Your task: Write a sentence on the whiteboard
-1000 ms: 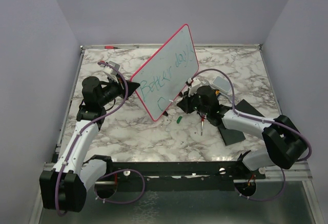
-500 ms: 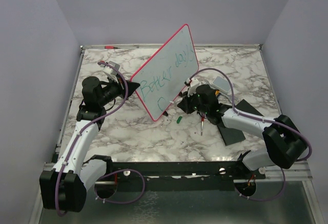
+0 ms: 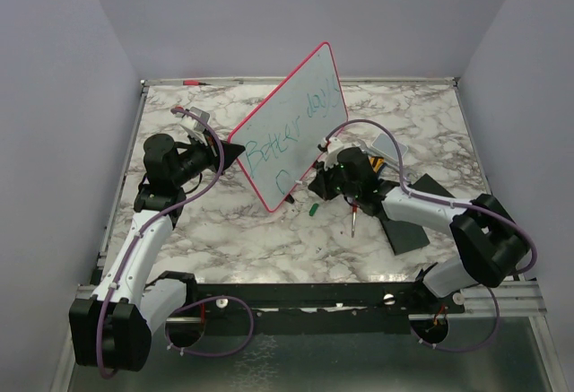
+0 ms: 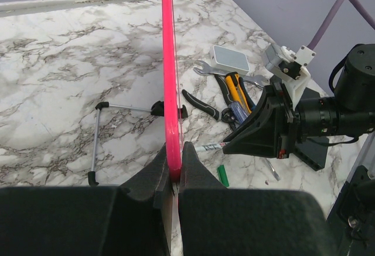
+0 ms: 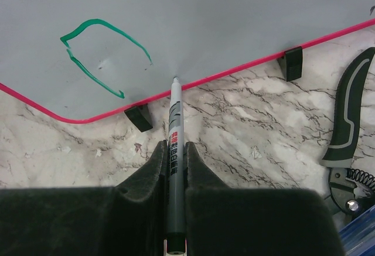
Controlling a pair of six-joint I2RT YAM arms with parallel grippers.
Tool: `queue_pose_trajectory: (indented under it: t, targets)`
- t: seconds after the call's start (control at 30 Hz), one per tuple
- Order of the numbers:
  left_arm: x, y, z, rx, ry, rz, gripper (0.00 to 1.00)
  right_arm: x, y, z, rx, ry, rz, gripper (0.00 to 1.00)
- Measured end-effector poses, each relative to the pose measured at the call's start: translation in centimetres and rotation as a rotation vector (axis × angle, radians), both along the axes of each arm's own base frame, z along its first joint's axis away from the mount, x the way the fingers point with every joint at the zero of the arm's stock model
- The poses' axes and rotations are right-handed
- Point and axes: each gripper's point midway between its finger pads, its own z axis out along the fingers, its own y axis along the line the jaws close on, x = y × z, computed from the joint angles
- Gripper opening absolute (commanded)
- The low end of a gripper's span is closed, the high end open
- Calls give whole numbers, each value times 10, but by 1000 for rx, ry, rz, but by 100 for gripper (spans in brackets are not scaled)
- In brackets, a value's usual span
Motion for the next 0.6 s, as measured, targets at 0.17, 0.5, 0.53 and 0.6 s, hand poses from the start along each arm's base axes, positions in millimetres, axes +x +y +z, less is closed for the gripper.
queue_pose_trajectory:
  t: [0.17,0.5,0.53,0.6]
  targets:
    - [0,0,0,0,0,0,0,1,1,1,-8,2,4,1]
    - [0,0,0,0,0,0,0,2,4,6,-11,3,10,1]
    - [0,0,0,0,0,0,0,2,4,6,-11,3,10,1]
    - [0,0,0,0,0,0,0,2,4,6,-11,3,10,1]
